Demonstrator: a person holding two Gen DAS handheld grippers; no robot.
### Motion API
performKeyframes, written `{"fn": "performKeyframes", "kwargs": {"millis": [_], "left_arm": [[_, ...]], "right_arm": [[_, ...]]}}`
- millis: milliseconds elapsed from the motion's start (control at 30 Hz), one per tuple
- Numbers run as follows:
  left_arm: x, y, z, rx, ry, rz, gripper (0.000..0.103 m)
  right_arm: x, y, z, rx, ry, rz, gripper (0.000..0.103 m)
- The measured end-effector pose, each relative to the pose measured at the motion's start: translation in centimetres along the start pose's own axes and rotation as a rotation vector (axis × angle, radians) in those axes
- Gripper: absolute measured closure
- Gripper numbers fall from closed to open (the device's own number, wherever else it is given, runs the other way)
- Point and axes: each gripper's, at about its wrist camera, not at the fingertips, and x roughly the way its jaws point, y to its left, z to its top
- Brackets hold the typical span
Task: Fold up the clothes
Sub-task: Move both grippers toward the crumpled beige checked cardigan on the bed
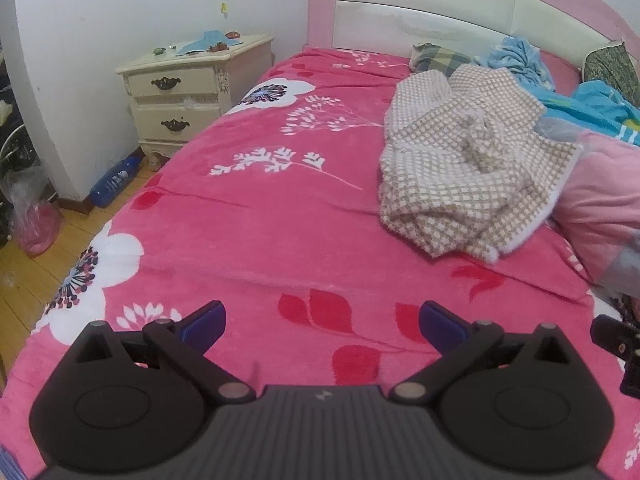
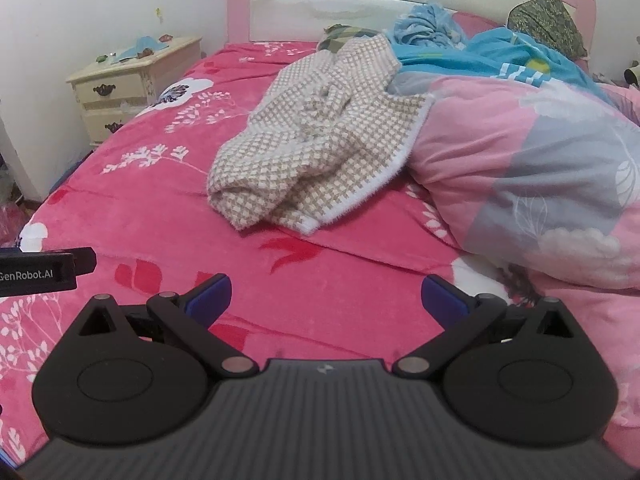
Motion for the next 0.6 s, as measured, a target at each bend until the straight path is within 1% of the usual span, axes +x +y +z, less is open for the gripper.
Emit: {"fn": "performKeyframes", "kwargs": {"millis": [267,333,467,567,600], "left_arm": [[0.58,0.04,-0.21,0.001,-0.025,0.005,0.0],[0.59,-0.03,-0.3,0.004,-0.021,0.006,0.0],[1.01,-0.26,-0.38,-0.004,0.063,-0.014,0.0],[0.84,-0.4,-0.5,-0.003,0.079,-0.022,0.0],[0.85,-0.44,-0.55,-0.001,0.071,-0.02,0.0]], "right_arm": [[0.18,0.07,0.04,-0.012,0.009,-0.011,0.001],[0.14,0.13,0.11,-0.015,0.011,-0.014,0.001],[0.26,0.1,0.06,-0.014,0.018,-0.02,0.001],[0.33,0.03,-0.04,-0.016,0.024,-0.024,0.001],[0.35,0.02,-0.08,-0.016,0.026,-0.025,0.001]]}}
